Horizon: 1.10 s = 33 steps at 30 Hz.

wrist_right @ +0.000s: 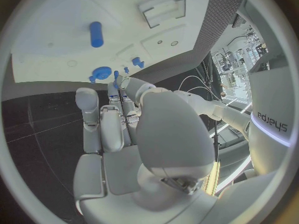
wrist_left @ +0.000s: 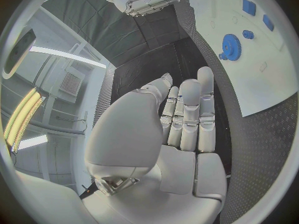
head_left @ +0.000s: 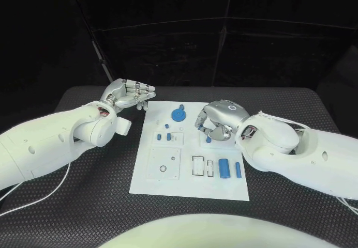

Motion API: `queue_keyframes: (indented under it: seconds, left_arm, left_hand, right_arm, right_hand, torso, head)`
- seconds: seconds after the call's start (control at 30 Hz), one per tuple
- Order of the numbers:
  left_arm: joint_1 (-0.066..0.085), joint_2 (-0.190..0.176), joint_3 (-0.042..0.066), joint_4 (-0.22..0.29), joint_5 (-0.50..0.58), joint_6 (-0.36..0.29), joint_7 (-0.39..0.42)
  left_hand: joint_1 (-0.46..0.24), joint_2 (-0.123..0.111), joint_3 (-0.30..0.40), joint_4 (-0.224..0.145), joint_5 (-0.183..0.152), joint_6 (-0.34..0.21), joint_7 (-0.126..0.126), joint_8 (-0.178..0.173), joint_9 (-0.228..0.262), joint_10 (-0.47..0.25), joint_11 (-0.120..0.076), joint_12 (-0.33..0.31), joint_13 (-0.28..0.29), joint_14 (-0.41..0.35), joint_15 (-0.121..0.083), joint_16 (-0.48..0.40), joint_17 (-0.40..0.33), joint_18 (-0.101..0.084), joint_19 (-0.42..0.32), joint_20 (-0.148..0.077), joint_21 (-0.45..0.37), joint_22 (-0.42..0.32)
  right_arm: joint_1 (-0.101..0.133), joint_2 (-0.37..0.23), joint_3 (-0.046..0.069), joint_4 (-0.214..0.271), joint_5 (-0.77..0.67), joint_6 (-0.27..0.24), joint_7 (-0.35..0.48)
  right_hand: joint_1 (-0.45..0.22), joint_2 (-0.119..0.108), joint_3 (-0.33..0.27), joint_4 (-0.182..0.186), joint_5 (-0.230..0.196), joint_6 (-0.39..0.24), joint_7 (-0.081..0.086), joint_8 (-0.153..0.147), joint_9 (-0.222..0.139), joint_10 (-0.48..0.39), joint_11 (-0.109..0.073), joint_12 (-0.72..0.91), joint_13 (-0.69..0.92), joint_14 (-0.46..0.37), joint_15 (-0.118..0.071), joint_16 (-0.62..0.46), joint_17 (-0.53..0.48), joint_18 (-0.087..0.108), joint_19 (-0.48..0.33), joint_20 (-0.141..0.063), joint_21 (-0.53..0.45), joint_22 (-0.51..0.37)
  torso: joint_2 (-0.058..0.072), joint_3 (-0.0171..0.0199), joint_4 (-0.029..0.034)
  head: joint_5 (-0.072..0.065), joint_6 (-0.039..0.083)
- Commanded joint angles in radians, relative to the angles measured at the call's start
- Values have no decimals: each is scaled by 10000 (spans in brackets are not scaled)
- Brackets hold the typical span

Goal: Assemble the parts on the task board

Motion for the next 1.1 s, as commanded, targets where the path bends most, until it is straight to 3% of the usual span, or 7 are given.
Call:
queue_keyframes:
  seconds: [0.03,0.33,0.63,0.73,0.9,1.1]
  left_arm:
    - [13,23,12,-5,41,93,48]
    - [15,102,14,-38,41,116,44]
    - [19,253,15,-98,41,146,39]
    - [21,304,16,-109,41,164,37]
    - [23,335,16,-125,41,173,35]
    - [23,355,16,-139,41,178,36]
  left_hand:
    - [117,-6,0,-59,15,5,52,-56,-15,-88,6,49,-13,-9,-10,-43,-8,135,73,17,-40,-15]
    - [117,-6,0,-59,15,5,52,-56,-15,-88,6,49,-13,-9,-10,-43,-8,135,73,17,-40,-15]
    - [122,-2,7,-63,15,0,56,-59,-15,-95,11,49,-16,-14,-7,-51,-23,133,74,18,-48,-20]
    - [122,-2,7,-63,15,0,56,-59,-15,-95,11,49,-16,-14,-7,-51,-23,133,74,18,-48,-20]
    - [122,-2,7,-63,15,0,56,-59,-15,-95,11,49,-16,-14,-7,-51,-23,133,74,18,-48,-20]
    - [122,-2,7,-63,15,0,56,-59,-15,-95,11,49,-16,-14,-7,-51,-23,133,74,18,-48,-20]
  right_arm:
    - [14,227,9,5,674,-471,660]
    - [-21,1058,2,-580,1217,-251,1022]
    - [-371,1830,-40,-1212,1326,-12,1293]
    - [-448,2056,-198,-1431,1296,71,1355]
    - [-527,2250,-352,-1666,1263,246,1393]
    - [-596,2355,-448,-1782,1247,442,1427]
  right_hand:
    - [90,-29,13,-59,55,28,74,-33,-11,355,-304,53,16,485,-56,37,8,-183,34,-41,43,2]
    - [56,-7,34,-81,63,-6,96,-68,-24,314,-283,21,12,484,-40,37,-2,-177,-4,-28,49,-26]
    - [48,24,59,-102,68,-32,109,-92,-31,286,-271,0,9,484,-28,43,2,-173,-29,-19,54,-38]
    - [45,37,67,-107,69,-41,114,-100,-33,277,-266,-6,9,481,-25,38,-11,-169,-43,-16,52,-52]
    - [42,43,71,-111,68,-45,117,-104,-34,272,-264,-10,8,482,-22,39,-9,-168,-51,-14,50,-60]
    - [28,45,68,-113,60,-53,124,-111,-36,265,-258,-15,9,481,-18,41,-8,-168,-58,-10,52,-61]
  torso:
    - [-11,-11,4]
    - [7,-8,6]
    - [8,-6,-17]
    - [5,-10,-13]
    - [1,-1,-12]
    - [2,-7,-18]
  head:
    - [194,0]
    - [739,-122]
    - [1294,-326]
    - [1392,-390]
    - [1502,-426]
    - [1556,-426]
